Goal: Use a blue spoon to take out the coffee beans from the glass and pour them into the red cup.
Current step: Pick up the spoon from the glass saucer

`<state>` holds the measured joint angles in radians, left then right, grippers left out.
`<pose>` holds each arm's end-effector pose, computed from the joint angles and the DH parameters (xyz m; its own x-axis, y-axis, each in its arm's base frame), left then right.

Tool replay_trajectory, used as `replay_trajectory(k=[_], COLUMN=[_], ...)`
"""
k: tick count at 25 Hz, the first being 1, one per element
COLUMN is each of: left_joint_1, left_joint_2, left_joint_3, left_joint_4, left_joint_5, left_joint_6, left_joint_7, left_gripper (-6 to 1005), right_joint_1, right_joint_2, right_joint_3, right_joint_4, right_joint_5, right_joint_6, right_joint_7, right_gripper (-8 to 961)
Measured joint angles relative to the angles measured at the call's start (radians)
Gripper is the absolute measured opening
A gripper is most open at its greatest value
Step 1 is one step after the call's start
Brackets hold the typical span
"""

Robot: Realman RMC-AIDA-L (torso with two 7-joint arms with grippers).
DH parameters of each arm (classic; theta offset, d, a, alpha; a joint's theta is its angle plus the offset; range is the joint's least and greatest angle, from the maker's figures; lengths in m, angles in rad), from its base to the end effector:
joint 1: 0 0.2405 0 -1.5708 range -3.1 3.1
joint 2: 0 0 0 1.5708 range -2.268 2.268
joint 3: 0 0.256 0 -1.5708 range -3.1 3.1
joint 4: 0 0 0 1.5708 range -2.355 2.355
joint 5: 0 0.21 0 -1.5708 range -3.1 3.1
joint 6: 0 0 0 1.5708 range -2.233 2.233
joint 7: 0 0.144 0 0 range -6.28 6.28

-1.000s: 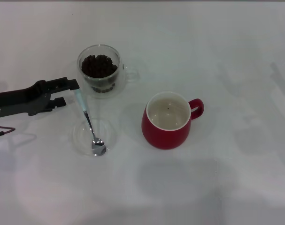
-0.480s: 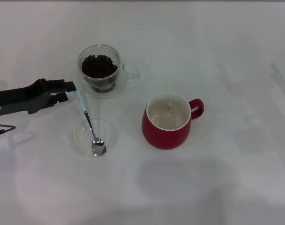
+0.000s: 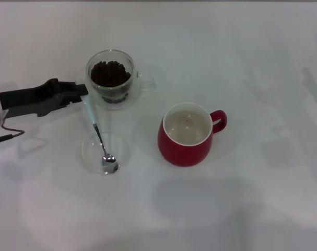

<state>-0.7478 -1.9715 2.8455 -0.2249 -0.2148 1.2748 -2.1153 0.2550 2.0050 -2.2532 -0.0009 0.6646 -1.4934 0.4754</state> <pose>-0.3069 0.3528 -0.0250 -0.0248 0.8992 0.4368 0.9830 -0.0577 0.1746 0.3814 0.2479 0.0374 0.6112 0.0805 -0.7873 -0.7679 -0.1803 -0.6146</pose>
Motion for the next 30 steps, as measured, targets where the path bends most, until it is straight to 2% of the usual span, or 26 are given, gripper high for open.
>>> replay_trajectory(k=[11,17,30], left_joint_1=[-0.009,-0.004,-0.010], left_joint_2=[-0.001,-0.004,-0.035], left_joint_3=[0.000,0.000,0.000], left_joint_4=[0.020,0.023,0.024], left_joint_5=[0.011,0.023,0.024], left_joint_6=[-0.023,-0.044,-0.059], left_joint_7=[-0.025,-0.036,-0.014], left_gripper=[316,506,488], right_joint_1=[0.008,0.014,0.015], right_joint_2=[0.000,0.000,0.000], right_joint_3=[0.018,0.019,0.018], right_joint_4=[-0.001,-0.001,-0.007], right_joint_5=[0.000,0.007,0.010], right_joint_6=[0.008,0.008,0.006], right_joint_7=[0.000,0.000,0.000], right_gripper=[862,862,864])
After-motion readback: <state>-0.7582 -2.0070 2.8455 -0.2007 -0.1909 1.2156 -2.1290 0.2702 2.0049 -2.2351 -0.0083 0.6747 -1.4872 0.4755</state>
